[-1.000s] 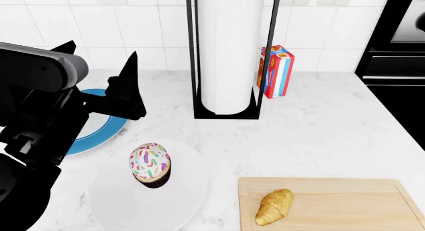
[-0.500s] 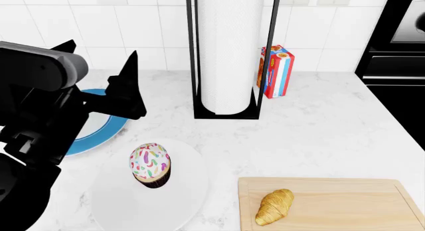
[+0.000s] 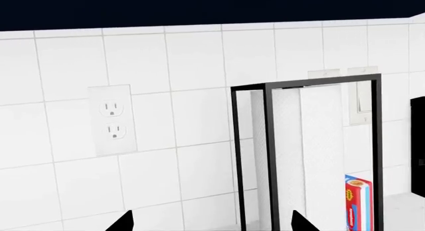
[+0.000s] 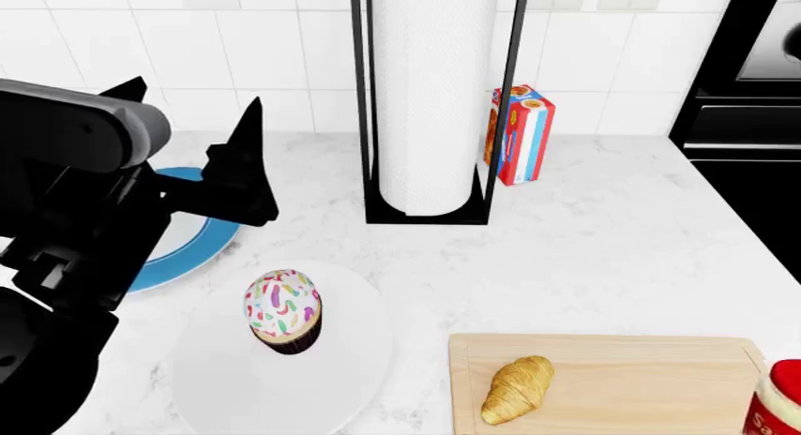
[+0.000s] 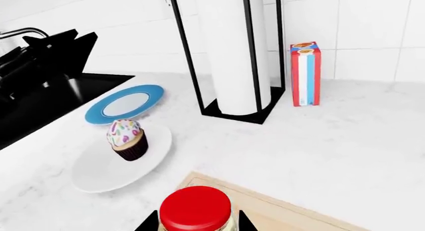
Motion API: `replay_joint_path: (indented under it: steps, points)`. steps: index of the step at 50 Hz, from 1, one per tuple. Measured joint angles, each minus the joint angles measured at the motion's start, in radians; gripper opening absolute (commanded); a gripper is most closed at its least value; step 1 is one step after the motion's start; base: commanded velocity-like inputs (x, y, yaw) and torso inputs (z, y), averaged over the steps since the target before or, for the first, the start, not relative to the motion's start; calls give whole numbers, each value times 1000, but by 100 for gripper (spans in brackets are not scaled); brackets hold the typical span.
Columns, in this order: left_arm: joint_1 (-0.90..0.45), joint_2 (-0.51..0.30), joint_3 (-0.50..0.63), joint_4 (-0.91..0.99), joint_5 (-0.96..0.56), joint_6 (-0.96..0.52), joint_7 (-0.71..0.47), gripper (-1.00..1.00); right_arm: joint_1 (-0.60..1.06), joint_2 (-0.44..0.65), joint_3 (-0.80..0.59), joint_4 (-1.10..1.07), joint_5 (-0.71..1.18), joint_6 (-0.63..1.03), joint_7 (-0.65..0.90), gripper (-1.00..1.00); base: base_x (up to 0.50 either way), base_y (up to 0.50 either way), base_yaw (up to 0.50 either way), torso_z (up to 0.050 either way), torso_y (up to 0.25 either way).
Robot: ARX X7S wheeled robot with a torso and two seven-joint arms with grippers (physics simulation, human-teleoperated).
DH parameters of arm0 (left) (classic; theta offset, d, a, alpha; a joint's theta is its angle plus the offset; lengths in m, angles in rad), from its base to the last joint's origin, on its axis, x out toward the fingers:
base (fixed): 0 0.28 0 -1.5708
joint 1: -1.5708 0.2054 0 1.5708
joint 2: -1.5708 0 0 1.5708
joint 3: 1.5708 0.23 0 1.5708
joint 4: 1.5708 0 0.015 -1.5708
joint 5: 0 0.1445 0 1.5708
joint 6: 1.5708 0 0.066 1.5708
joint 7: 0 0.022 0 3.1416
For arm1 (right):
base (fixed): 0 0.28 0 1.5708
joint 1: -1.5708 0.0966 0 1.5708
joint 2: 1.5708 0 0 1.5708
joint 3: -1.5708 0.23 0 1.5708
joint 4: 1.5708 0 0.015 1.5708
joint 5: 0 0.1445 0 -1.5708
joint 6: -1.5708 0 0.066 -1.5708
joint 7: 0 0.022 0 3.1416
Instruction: From the different types of pastries on the counter, select a croissant and place it on the cutting board. Then retrieve a jar of jam from the cabinet and place it alongside the croissant on the cutting board.
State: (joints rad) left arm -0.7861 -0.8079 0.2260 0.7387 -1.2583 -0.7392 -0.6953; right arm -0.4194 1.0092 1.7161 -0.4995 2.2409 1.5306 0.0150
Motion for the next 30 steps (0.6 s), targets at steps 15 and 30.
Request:
replay_joint_path:
  steps: [15,30]
  points:
    - [6,1,3,-2,7,6,3,100,28,-28,-99,-61,-56,-70,-20,-100,0,0,0,0,0]
    - [5,3,8,-6,11,9,4,100,47,7,-201,-97,-72,-196,12,-100,0,0,0,0,1]
